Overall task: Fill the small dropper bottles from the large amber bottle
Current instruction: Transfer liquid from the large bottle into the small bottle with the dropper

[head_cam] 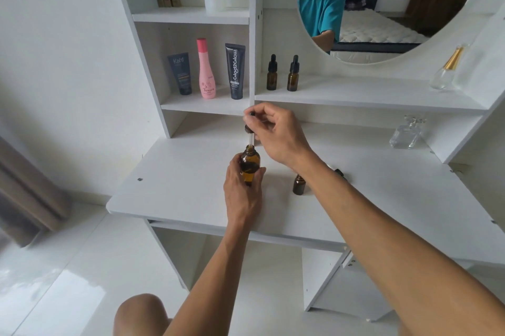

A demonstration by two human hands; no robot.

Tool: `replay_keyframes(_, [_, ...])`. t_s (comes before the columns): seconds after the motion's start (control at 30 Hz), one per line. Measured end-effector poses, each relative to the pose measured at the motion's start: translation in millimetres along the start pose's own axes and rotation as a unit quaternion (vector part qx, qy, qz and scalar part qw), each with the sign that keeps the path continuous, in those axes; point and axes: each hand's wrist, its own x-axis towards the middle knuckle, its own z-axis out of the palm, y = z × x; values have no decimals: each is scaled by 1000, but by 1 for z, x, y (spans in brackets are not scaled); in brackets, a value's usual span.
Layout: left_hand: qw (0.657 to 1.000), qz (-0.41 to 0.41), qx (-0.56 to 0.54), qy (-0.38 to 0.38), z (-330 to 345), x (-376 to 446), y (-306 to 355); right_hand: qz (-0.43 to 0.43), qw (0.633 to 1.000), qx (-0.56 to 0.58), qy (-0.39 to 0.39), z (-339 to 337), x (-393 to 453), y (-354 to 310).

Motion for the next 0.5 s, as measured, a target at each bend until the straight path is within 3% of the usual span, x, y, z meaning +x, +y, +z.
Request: replay_keyframes(0.5, [1000, 1, -10, -2, 0, 0, -2, -12, 998, -46, 36, 4, 6, 4])
